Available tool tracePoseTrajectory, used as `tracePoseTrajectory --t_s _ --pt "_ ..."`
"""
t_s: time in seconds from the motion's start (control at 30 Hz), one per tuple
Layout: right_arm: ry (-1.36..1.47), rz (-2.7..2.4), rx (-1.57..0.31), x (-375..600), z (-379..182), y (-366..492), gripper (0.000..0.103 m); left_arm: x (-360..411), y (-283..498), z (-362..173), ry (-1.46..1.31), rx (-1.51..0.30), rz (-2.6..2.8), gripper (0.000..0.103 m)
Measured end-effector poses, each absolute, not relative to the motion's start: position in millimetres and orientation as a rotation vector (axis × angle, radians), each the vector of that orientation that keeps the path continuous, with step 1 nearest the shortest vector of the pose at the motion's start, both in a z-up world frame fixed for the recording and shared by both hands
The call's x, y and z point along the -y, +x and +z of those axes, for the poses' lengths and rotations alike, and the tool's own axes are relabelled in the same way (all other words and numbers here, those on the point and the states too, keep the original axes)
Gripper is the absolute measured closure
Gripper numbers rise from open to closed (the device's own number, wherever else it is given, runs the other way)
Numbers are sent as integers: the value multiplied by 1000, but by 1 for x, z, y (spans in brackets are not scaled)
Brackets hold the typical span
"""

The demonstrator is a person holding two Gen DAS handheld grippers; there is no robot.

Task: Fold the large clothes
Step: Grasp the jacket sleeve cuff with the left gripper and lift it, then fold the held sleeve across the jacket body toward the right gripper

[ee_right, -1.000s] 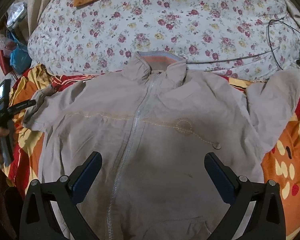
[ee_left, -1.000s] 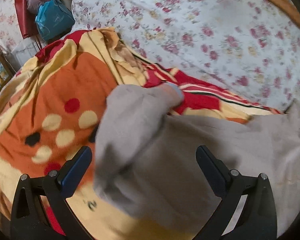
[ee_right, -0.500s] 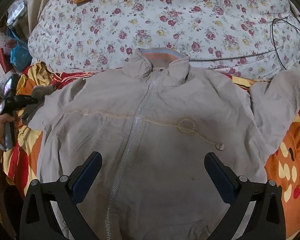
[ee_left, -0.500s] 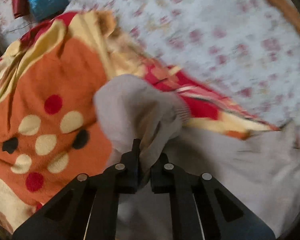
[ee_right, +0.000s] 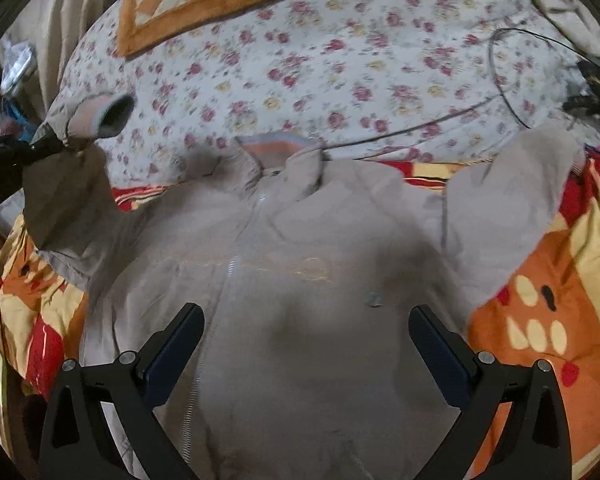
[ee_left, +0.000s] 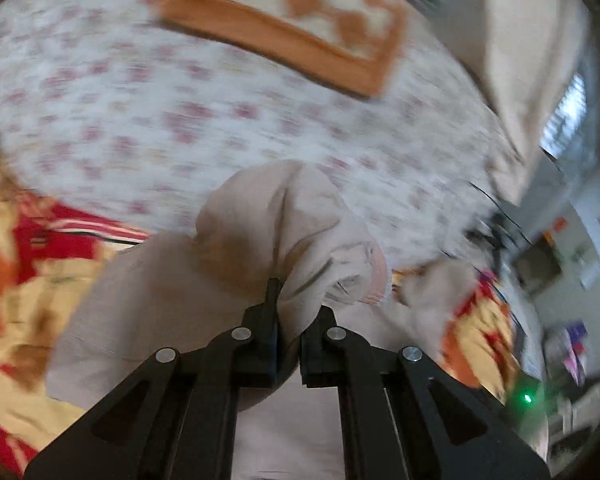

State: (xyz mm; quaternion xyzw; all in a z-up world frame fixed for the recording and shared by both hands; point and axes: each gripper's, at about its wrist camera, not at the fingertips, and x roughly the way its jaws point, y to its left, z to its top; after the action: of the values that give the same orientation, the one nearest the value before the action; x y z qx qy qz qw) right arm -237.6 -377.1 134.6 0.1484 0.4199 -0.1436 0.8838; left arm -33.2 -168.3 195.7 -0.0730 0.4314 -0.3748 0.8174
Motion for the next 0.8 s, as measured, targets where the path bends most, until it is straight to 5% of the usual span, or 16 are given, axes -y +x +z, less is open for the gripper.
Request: tracePoseTrajectory --t_s 0.2,0.37,0.47,0.57,0.8 --pt "329 -352 -864 403 138 -251 1 254 -76 137 -22 -1002 -828 97" --pt "334 -365 -891 411 129 -258 1 273 -96 76 64 -1125 -822 52" --pt "326 -346 -900 411 125 -255 1 253 -103 78 11 -1150 -836 50" --pt "338 -327 -902 411 122 -246 1 210 -105 98 -18 -1093 -805 36" --pt "491 -229 -932 420 93 -196 0 115 -104 103 104 -948 -541 32"
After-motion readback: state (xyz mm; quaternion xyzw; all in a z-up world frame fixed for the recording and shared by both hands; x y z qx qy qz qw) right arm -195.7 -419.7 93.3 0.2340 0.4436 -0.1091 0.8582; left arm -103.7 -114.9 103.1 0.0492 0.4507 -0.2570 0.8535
